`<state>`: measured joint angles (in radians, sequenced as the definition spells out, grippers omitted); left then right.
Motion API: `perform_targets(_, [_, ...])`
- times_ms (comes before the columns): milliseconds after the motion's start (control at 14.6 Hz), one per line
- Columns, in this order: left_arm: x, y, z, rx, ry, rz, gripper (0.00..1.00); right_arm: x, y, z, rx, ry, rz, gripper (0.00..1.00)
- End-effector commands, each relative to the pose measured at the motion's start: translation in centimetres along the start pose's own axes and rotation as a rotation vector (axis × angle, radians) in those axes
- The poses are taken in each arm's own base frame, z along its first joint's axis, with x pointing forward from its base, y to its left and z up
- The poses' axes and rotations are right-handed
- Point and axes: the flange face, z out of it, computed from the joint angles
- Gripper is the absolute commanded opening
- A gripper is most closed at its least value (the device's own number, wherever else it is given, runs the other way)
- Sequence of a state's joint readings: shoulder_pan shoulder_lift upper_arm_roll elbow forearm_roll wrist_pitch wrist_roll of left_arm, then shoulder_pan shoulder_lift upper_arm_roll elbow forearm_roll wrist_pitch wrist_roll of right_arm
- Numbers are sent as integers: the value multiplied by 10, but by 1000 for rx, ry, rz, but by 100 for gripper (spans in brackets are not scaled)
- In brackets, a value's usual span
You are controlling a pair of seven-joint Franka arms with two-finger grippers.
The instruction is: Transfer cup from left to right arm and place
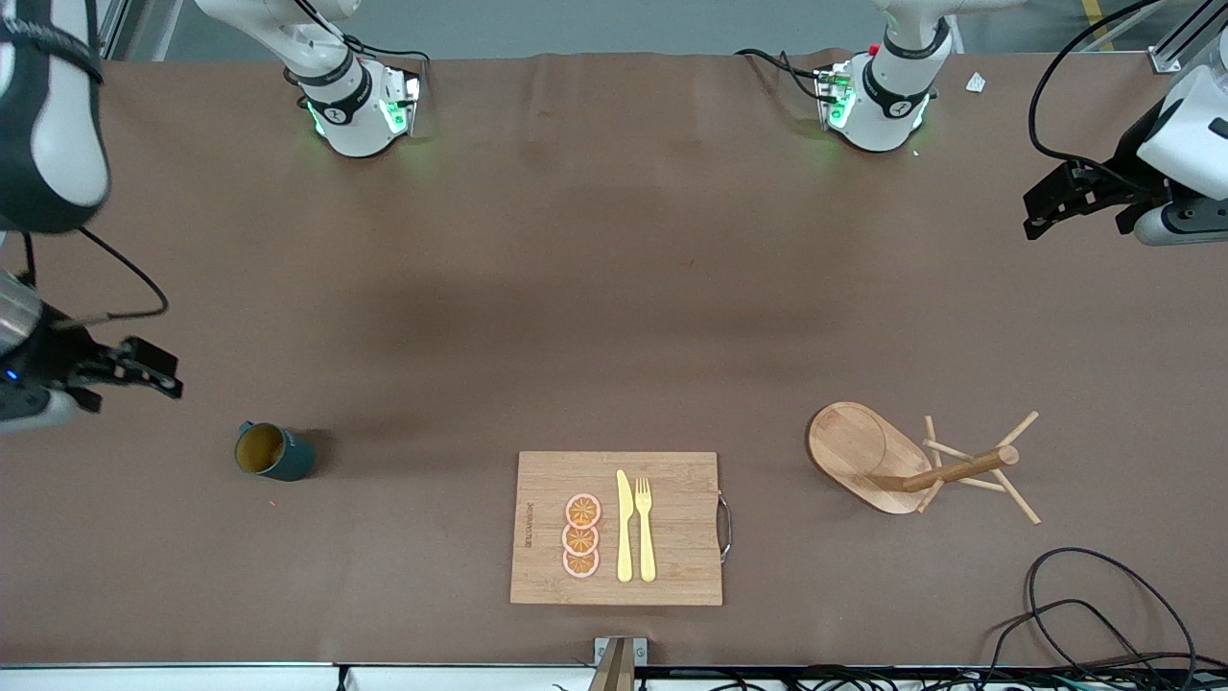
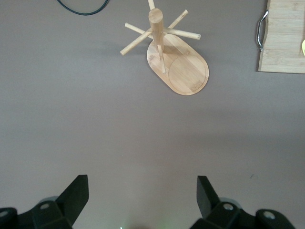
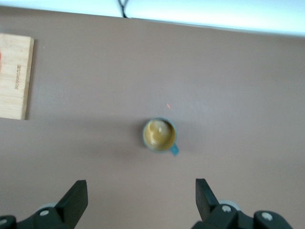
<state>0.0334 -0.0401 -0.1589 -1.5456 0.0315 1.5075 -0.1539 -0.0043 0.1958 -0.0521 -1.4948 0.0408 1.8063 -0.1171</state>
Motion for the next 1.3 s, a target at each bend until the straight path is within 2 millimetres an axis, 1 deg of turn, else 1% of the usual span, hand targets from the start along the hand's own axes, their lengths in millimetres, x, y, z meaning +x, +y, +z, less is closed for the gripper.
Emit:
perform_targets(0, [-3,-2,-4,0,4,16,100,-40,-11,-54,-48,-17,165,100])
perform_targets(68, [-3,-3,-3,0,2,14,100,-51,-15,-75,-56,-2,161,100])
perform_targets(137, [-2,-4,-2,0,1,13,100,-58,-20,-89,-55,16,155,100])
perform_targets(205, [-2,-2,-2,0,-1,16,100,-63,-23,-102,-53,39,150,100])
perform_targets(273, [-2,-2,-2,2,1,16,100,-63,-23,-106,-53,56,148,100])
perform_targets(478, [-2,-2,-3,-2,4,18,100,-60,-19,-105,-51,90,152,100])
perform_targets(751, [-2,-2,-3,0,4,21,100,-62,-11,-99,-47,76,133,100])
perform_targets(956, [-2,0,-3,0,3,28,100,-65,-10,-99,-47,68,133,100])
perform_targets(1229, [-2,-3,-4,-2,5,24,100,-66,-9,-98,-47,54,132,100])
